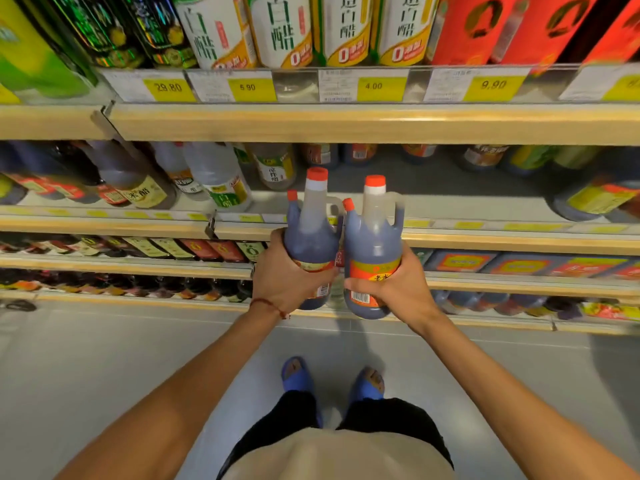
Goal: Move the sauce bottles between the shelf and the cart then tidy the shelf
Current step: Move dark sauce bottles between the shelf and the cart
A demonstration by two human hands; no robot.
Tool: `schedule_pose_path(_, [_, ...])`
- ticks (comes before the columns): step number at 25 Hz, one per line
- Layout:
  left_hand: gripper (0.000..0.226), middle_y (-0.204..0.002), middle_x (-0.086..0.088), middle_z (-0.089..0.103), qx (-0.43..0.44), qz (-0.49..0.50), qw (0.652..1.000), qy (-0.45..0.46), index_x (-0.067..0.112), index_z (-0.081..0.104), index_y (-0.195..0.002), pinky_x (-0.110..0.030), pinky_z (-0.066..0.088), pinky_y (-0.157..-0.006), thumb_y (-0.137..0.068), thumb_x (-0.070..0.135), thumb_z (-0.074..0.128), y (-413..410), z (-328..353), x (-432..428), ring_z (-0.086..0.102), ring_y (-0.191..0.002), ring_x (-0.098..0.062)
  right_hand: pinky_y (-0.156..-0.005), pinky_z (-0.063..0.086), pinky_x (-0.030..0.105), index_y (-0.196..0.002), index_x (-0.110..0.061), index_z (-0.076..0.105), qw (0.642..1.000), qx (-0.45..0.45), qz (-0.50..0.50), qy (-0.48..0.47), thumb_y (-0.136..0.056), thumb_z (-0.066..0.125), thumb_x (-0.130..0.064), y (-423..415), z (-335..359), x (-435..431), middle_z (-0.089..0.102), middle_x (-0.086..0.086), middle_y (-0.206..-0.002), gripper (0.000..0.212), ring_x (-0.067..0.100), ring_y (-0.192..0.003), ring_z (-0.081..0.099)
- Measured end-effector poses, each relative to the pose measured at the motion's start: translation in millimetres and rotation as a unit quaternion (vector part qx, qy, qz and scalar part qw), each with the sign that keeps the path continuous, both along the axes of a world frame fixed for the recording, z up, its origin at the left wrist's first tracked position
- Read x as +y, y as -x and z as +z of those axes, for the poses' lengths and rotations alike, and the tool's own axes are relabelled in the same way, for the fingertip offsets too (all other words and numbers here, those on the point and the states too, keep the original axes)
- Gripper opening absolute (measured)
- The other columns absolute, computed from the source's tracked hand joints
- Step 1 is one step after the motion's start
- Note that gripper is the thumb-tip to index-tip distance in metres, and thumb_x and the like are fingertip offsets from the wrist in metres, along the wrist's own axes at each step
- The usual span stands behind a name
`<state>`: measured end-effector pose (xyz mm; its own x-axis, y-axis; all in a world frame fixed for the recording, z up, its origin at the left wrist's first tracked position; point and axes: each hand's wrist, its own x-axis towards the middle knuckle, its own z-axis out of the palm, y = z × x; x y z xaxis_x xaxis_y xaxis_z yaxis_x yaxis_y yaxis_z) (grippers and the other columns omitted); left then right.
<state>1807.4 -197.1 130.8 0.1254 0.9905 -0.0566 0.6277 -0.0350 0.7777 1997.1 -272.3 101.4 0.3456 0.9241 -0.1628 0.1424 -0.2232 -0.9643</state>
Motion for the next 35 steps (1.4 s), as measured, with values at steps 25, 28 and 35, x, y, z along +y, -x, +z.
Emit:
schedule_pose_path(25, [0.078,-0.109,0.008,0.065,-0.202,-0.001,0.951,-0.233,0.026,0.044,-0.114,-0.022,0.053,-0.078,-0.054,0.041,0.092,-37,-45,114,0.064,-0.1,-0.008,-0.085,0.053,0.014,-0.131,-0.017,0.05,0.958,-0.112,-0.12,-0.235,-0.056,0.101,-0.032,-3,-26,87,0.065,-0.017,-0.121,0.093,-0.005,-0.108,0.065])
schedule_pose_path(28, [0.075,-0.103,0.007,0.063,-0.206,-0.012,0.952,-0.225,0.02,0.044,-0.113,-0.008,0.047,-0.072,-0.056,0.033,0.092,-41,-48,121,0.062,-0.094,-0.004,-0.085,0.052,0.012,-0.131,-0.013,0.05,0.954,-0.119,-0.135,-0.238,-0.057,0.102,-0.022,-6,-29,87,0.065,-0.017,-0.12,0.091,-0.006,-0.107,0.065])
schedule_pose_path(35, [0.084,-0.109,0.003,0.061,-0.165,0.018,0.973,-0.158,0.018,0.049,-0.112,-0.024,0.056,-0.078,-0.048,0.051,0.092,-48,-68,137,0.062,-0.099,-0.014,-0.082,0.052,0.011,-0.129,-0.016,0.049,0.956,-0.118,-0.136,-0.232,-0.058,0.102,-0.018,-9,-28,84,0.065,-0.014,-0.119,0.089,-0.006,-0.104,0.065])
